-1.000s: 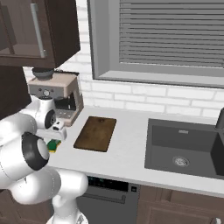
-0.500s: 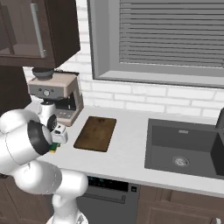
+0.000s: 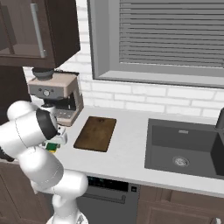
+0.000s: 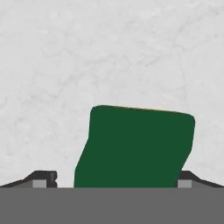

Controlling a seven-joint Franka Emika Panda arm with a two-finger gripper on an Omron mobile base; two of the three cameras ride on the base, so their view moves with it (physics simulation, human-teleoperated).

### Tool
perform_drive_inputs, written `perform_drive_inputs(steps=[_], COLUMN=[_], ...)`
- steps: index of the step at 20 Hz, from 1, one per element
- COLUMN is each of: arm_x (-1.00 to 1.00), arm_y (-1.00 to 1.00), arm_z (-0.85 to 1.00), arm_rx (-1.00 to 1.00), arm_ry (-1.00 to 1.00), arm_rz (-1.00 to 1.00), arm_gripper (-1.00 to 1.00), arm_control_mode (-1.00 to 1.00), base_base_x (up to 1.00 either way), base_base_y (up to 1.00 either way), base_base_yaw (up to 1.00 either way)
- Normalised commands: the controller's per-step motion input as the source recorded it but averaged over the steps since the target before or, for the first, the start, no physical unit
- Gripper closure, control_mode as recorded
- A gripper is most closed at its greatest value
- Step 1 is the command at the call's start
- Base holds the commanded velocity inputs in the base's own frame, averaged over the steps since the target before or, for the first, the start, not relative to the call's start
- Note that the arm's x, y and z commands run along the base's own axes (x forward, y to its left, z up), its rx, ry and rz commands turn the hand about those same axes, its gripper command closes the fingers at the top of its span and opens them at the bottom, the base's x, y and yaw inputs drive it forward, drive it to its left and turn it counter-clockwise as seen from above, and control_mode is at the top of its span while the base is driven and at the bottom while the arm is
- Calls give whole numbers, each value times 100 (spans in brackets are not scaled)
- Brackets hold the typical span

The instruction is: Pick up the sponge from the counter and clean the cutting board by briefly scrubbing or pressing down on the cutting board. Once finished, release the sponge.

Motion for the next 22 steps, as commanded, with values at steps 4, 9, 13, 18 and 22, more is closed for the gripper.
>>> perform_drive_inputs(steps=[4, 9, 13, 18, 22], arm_x=[0, 0, 0, 0, 0], arm_y=[0, 5, 11, -29, -77], arm_z=[-36, -40, -58, -35, 2], arm_rx=[-4, -9, -4, 1, 10], arm_ry=[0, 0, 0, 0, 0], arm_rz=[0, 0, 0, 0, 1], arm_gripper=[-100, 100, 100, 100, 100], arm_control_mode=[-100, -100, -100, -100, -100], base_base_x=[0, 0, 0, 0, 0], base_base_y=[0, 0, 0, 0, 0], base_base_yaw=[0, 0, 0, 0, 0])
